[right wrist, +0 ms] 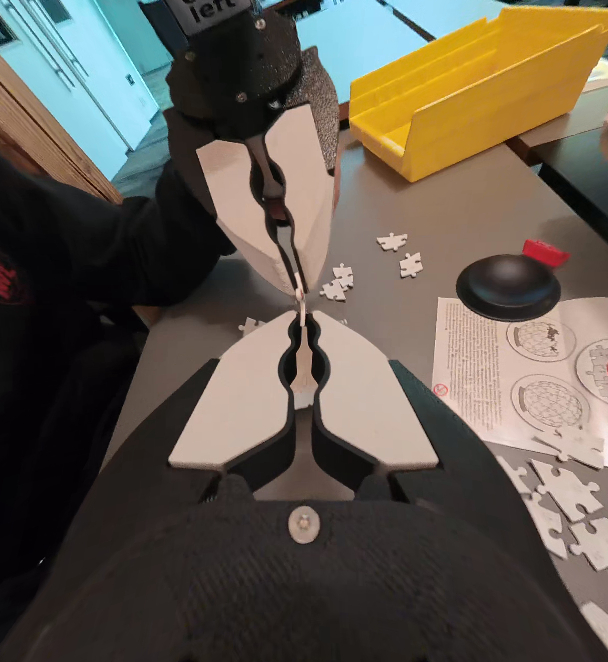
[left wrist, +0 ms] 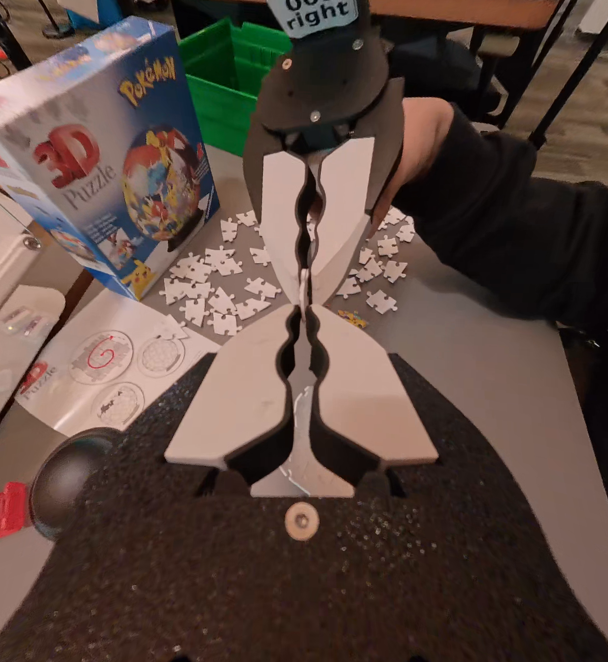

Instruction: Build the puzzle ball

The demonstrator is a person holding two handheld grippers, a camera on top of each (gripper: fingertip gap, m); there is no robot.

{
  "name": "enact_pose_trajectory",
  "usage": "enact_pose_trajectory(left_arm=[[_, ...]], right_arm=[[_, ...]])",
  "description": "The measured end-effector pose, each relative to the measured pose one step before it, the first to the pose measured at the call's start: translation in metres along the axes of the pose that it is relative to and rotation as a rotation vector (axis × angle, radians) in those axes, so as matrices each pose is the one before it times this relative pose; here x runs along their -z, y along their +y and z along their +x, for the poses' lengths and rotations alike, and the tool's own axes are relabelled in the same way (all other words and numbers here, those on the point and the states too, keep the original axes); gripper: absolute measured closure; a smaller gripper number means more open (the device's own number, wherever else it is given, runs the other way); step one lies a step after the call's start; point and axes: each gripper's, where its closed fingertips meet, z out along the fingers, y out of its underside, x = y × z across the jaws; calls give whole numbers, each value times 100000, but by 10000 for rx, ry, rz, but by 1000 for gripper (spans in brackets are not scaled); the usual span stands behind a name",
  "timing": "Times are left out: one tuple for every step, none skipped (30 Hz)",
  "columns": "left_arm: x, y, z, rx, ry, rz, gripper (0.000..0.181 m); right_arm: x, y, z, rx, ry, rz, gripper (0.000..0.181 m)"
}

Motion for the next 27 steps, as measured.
enact_pose_trajectory(left_arm=[[-120, 74, -56, 127, -5, -34, 179], [-84, -122, -140, 246, -8, 115, 180], [-59, -239, -212, 370, 8, 231, 180], [-57, -277, -187, 440, 89, 299, 180], [-42, -373, -207, 461, 94, 371, 180], [-15, -416, -232, 403, 60, 399, 180], [9, -381, -104, 265, 100, 351, 180], [27, -337, 5, 148, 111, 291, 180], [-3, -216, 32, 93, 83, 189, 180], [-17, -73, 47, 26, 61, 68, 180], [-27, -2, 23, -34, 37, 34, 180], [-8, -121, 83, -2, 86, 119, 180], [37, -227, 189, 95, 168, 174, 180], [51, -209, 106, 108, 118, 150, 180], [31, -138, 32, 26, 51, 111, 180], [47, -113, -17, -32, -4, 91, 180], [43, -139, -27, -33, -24, 89, 180], [56, -162, 13, -7, -6, 92, 180], [60, -150, 66, 8, 19, 83, 180], [61, -154, 100, -4, 41, 81, 180], [47, -152, 145, -26, 75, 81, 180], [28, -151, 187, -28, 87, 84, 180], [-8, -96, 169, -33, 70, 44, 180], [-32, 15, 60, -69, -7, -11, 180], [9, 59, 1, -90, -45, -52, 180], [28, 104, 33, -76, -3, -96, 180], [29, 199, 97, -59, 39, -169, 179]], right_arm=[[2, 192, 143, 6, 113, -110, 179], [71, 33, 119, 51, 97, 21, 179], [141, -160, 201, 34, 154, 167, 178], [165, -231, 171, -41, 113, 221, 178], [172, -188, 116, -88, 51, 202, 175], [133, -100, 226, -111, 128, 154, 170], [61, 23, 300, -77, 196, 105, 169], [-31, 128, 223, -68, 170, 63, 166], [-125, 72, 28, -69, 62, 70, 163], [-152, -82, -220, -45, -75, 128, 163], [-103, -295, -326, -14, -109, 243, 167], [0, -477, -214, -33, -25, 349, 170], [78, -416, 1, -38, 86, 323, 172], [84, -268, -10, -30, 47, 253, 177], [28, -200, -95, -85, -16, 217, 177], [-5, -125, -5, -48, 46, 150, 177], [-15, -144, 48, 11, 144, 152, 177], [4, -183, 41, 49, 170, 177, 176], [37, -191, -21, 37, 142, 180, 176], [84, -187, -50, 10, 125, 176, 176], [153, -303, -108, -8, 97, 293, 176], [220, -350, -147, -17, 37, 357, 177], [203, -271, -155, -60, -8, 312, 178], [102, -67, -121, -74, -9, 141, 178], [11, 25, 17, 11, 103, 36, 178], [-5, 75, 26, 74, 117, 11, 178], [-4, 119, -78, 10, 51, -30, 178]])
